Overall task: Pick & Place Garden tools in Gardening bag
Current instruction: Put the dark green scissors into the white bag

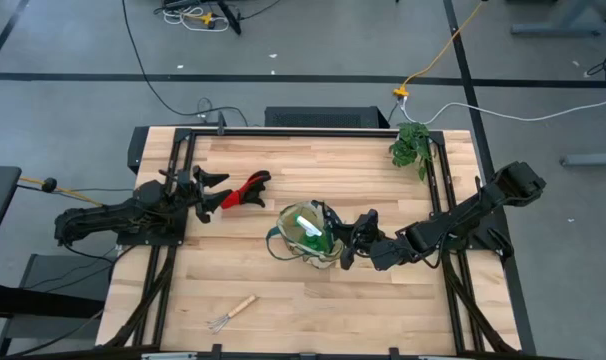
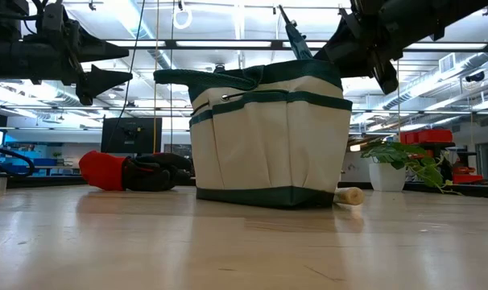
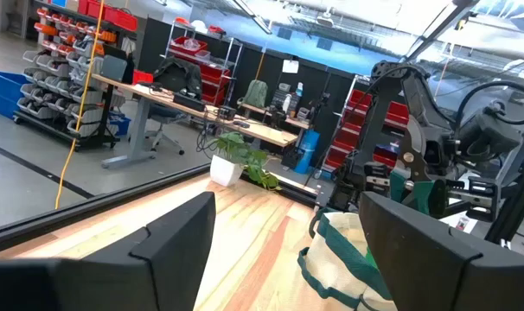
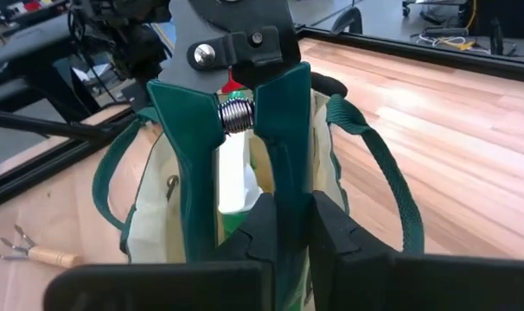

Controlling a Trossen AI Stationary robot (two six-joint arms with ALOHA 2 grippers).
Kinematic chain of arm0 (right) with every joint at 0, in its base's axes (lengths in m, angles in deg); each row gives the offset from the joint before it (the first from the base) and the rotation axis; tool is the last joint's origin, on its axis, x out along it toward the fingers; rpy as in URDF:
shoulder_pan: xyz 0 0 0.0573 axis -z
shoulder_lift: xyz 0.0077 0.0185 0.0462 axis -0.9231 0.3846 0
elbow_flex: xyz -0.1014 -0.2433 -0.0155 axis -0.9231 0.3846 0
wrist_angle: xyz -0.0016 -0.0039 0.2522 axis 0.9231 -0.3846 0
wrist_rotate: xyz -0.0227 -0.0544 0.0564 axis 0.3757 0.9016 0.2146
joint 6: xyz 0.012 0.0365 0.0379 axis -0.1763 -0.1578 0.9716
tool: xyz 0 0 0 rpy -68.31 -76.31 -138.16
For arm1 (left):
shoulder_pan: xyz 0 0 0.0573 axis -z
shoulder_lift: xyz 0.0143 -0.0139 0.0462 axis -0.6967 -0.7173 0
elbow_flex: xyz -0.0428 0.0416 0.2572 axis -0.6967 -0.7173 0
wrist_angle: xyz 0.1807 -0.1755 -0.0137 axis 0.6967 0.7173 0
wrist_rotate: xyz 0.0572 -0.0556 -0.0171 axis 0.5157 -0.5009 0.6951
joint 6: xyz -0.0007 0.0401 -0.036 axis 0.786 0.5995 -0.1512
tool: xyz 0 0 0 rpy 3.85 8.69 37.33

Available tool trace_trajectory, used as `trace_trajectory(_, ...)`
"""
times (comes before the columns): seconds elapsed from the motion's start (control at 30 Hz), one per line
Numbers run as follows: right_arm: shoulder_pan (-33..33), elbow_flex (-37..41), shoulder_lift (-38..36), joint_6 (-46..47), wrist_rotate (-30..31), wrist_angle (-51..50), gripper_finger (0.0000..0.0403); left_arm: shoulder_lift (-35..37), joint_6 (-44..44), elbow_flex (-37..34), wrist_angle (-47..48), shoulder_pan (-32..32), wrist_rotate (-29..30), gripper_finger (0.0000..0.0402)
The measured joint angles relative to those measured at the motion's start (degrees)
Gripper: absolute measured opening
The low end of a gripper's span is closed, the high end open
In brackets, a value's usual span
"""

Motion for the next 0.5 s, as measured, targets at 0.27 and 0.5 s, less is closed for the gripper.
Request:
trace_trajectory(0.27,-0.86,1.9,0.0,-3.61,0.64,5.82,0.0022,0.0,0.0,-0.01,0.02,-0.01,-0.02,0.0291)
trace_trajectory(0.5,-1.49,1.91,1.97,-4.36,1.46,7.64,0.0022,0.0,0.04,0.01,0.02,0.0,-0.02,0.0291)
